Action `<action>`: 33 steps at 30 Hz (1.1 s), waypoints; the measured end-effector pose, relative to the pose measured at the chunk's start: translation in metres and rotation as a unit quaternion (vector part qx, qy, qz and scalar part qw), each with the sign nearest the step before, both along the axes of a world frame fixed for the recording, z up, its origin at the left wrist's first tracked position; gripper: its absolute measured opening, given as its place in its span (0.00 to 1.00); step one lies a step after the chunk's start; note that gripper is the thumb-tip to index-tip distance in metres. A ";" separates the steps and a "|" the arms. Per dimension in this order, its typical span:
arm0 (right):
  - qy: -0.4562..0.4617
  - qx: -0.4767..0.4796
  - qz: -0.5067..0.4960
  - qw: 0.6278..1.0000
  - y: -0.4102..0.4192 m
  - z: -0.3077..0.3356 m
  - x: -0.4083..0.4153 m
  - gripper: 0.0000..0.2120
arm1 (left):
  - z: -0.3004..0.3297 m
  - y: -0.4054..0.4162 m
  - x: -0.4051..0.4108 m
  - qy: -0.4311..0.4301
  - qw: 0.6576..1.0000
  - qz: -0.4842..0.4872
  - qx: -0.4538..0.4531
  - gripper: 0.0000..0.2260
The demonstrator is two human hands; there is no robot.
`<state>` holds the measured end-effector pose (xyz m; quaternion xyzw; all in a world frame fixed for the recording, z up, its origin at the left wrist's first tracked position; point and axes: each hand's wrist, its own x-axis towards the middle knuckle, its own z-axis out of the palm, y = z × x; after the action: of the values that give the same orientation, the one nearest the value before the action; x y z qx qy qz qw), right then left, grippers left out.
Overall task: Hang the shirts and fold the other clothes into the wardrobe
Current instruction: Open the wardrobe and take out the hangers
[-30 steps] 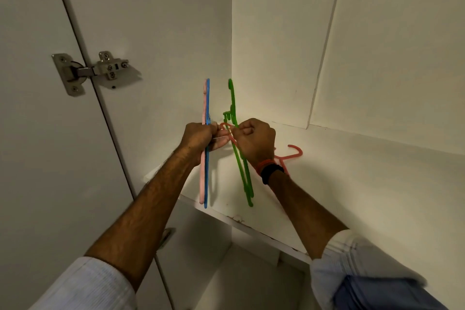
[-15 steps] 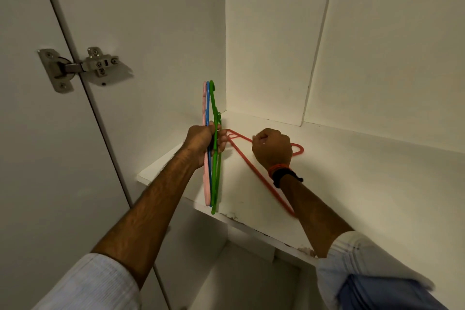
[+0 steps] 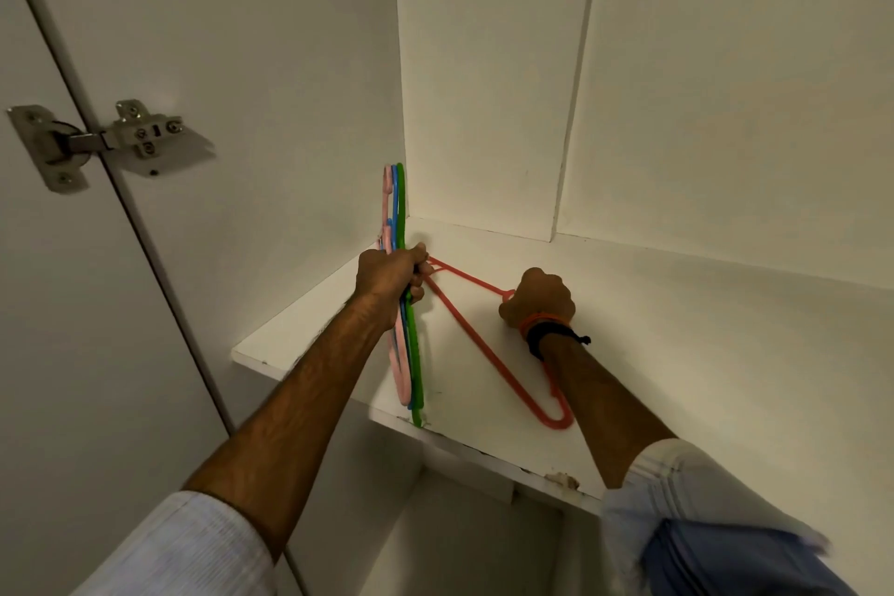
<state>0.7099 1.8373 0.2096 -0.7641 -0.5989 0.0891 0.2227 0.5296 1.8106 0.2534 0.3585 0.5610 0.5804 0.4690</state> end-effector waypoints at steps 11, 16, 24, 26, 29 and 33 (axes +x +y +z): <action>0.099 -0.022 -0.026 0.994 -0.002 0.011 0.010 0.21 | 0.002 -0.005 0.008 0.010 0.999 -0.032 -0.008 0.07; 0.241 -0.019 -0.035 0.970 -0.005 0.004 0.010 0.26 | 0.004 -0.008 0.017 0.034 0.999 -0.033 -0.021 0.08; 0.670 -0.053 0.023 0.740 -0.012 0.017 0.000 0.03 | 0.005 -0.009 0.024 0.059 0.998 -0.023 -0.029 0.08; 0.662 -0.036 0.062 0.746 -0.017 0.024 -0.010 0.04 | 0.004 -0.009 0.027 0.052 0.998 -0.027 -0.028 0.07; 0.606 -0.022 0.145 0.782 -0.024 0.035 -0.028 0.04 | 0.003 -0.007 0.035 0.041 0.999 -0.029 -0.019 0.07; 0.517 0.026 0.141 0.844 -0.027 0.039 -0.044 0.08 | 0.003 -0.010 0.049 0.053 0.998 -0.031 -0.004 0.06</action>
<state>0.6656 1.8100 0.2486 -0.5087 -0.5005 0.4859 0.5046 0.5783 1.8008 0.2563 0.4040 0.5761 0.5434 0.4578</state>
